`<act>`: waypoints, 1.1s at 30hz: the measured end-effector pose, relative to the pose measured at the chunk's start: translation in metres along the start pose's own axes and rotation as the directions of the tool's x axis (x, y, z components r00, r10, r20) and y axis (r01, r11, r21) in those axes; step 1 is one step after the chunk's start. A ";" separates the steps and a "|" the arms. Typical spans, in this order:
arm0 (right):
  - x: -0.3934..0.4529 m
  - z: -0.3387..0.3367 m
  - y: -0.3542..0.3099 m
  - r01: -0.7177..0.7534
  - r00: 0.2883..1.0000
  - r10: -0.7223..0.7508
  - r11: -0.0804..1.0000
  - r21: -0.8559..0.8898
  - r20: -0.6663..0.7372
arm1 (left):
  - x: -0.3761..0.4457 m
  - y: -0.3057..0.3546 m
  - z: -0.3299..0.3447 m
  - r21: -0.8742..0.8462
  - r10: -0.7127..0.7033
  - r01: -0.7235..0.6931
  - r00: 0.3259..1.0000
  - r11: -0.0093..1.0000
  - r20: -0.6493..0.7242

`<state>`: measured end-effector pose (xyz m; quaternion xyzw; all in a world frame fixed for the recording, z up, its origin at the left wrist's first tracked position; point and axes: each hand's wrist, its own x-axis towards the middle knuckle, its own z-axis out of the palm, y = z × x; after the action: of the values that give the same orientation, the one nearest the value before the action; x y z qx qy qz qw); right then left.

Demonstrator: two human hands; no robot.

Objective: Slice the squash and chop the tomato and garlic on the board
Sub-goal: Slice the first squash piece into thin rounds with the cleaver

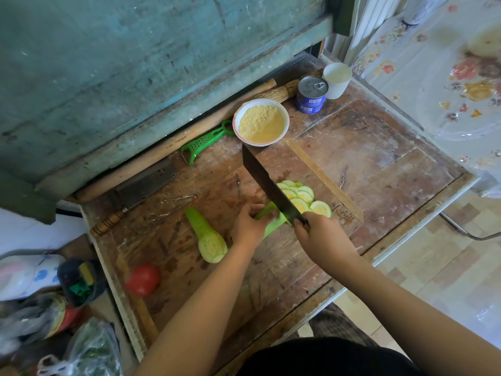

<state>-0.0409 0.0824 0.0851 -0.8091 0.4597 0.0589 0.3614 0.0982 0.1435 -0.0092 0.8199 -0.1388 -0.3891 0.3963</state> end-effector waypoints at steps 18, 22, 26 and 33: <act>-0.004 0.008 0.002 -0.026 1.000 0.026 0.999 -0.035 0.000 | -0.001 0.000 0.002 0.005 -0.007 0.007 1.000 1.000 -0.028; 0.000 0.009 0.001 -0.031 1.000 0.031 0.998 -0.047 0.004 | 0.000 0.000 0.001 0.003 -0.002 0.002 1.000 1.000 -0.016; 0.005 0.011 0.000 -0.030 0.999 0.031 0.997 -0.067 0.007 | 0.002 -0.001 0.000 0.002 0.008 -0.008 1.000 1.000 -0.022; 0.012 0.016 0.000 -0.040 0.999 0.041 0.997 -0.071 0.024 | 0.002 -0.001 0.001 -0.014 0.022 -0.022 1.000 1.000 -0.019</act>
<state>-0.0301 0.0844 0.0682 -0.8110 0.4690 0.0927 0.3374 0.0989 0.1426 -0.0116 0.8191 -0.1415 -0.3781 0.4076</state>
